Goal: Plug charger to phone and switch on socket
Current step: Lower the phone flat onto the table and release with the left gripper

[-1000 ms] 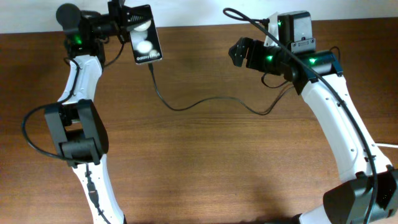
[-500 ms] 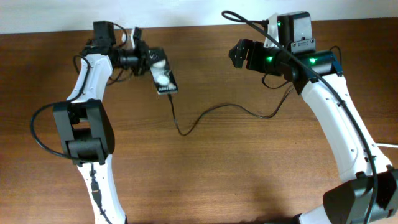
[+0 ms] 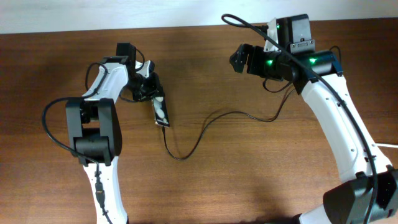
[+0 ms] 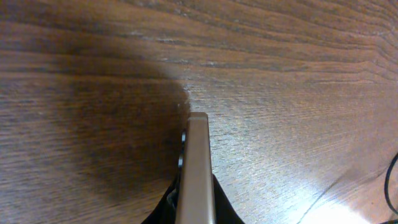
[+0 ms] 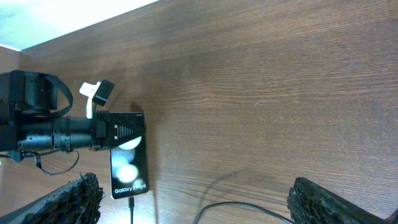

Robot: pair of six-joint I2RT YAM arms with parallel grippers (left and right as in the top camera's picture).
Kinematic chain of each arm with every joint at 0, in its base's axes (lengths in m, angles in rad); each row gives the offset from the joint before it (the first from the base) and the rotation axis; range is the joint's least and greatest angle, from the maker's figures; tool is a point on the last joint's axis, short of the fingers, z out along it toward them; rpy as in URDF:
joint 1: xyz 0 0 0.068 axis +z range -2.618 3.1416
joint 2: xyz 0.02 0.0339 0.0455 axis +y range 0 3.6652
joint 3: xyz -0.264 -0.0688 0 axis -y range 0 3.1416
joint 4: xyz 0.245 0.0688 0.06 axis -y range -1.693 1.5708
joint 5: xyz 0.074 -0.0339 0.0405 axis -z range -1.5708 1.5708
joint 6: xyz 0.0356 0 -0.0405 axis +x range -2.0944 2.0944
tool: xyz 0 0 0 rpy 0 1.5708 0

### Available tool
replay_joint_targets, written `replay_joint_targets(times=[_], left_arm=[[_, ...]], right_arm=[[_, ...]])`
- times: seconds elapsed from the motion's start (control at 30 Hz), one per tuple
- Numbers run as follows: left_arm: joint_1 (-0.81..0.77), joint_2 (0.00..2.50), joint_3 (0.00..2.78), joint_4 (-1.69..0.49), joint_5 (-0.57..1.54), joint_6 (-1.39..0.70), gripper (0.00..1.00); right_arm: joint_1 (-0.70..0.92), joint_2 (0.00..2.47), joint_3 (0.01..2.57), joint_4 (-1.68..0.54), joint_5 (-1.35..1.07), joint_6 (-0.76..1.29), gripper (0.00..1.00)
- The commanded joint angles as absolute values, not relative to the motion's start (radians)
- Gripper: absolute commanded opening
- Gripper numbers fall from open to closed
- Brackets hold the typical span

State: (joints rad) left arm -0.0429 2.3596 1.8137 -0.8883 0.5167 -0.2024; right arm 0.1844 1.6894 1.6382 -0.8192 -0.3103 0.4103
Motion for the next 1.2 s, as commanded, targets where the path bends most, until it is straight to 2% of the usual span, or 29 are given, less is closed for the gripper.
replay_joint_targets(times=[0.0, 0.07, 0.17, 0.3, 0.33, 0.37, 0.4, 0.53, 0.77, 0.9, 1.17], left_arm=[[-0.046, 2.357, 1.754, -0.872, 0.482, -0.185, 0.0], [-0.046, 2.357, 1.754, -0.872, 0.481, -0.185, 0.0], [-0.046, 2.357, 1.755, -0.873, 0.481, -0.185, 0.25], [-0.045, 2.357, 1.755, -0.892, 0.48, -0.185, 0.43], [-0.045, 2.357, 1.755, -0.9, 0.466, -0.185, 0.57], [-0.045, 2.357, 1.755, -0.915, 0.438, -0.185, 0.89], [-0.045, 2.357, 1.755, -0.921, 0.436, -0.185, 0.98], [-0.045, 2.357, 1.755, -0.945, 0.4, -0.186, 0.99], [-0.041, 2.357, 1.755, -1.054, 0.125, -0.187, 0.99], [-0.041, 2.356, 1.778, -1.087, 0.107, -0.175, 0.99], [-0.072, 2.32, 2.267, -1.413, 0.07, 0.033, 0.99]], right_arm=[[0.184, 1.674, 1.654, -0.82, -0.302, 0.396, 0.99], [0.184, 1.674, 1.654, -0.821, -0.302, 0.396, 0.99], [0.184, 1.674, 1.654, -0.82, -0.302, 0.396, 0.99], [0.184, 1.674, 1.654, -0.82, -0.301, 0.396, 0.99], [0.184, 1.674, 1.654, -0.82, -0.301, 0.396, 0.99], [0.184, 1.674, 1.654, -0.82, -0.302, 0.397, 0.99], [0.184, 1.674, 1.654, -0.82, -0.302, 0.396, 0.99], [0.184, 1.674, 1.654, -0.82, -0.302, 0.396, 0.99], [0.184, 1.674, 1.654, -0.82, -0.302, 0.396, 0.99], [0.184, 1.674, 1.654, -0.82, -0.302, 0.396, 0.99], [0.184, 1.688, 1.653, -0.824, -0.302, 0.396, 0.99]])
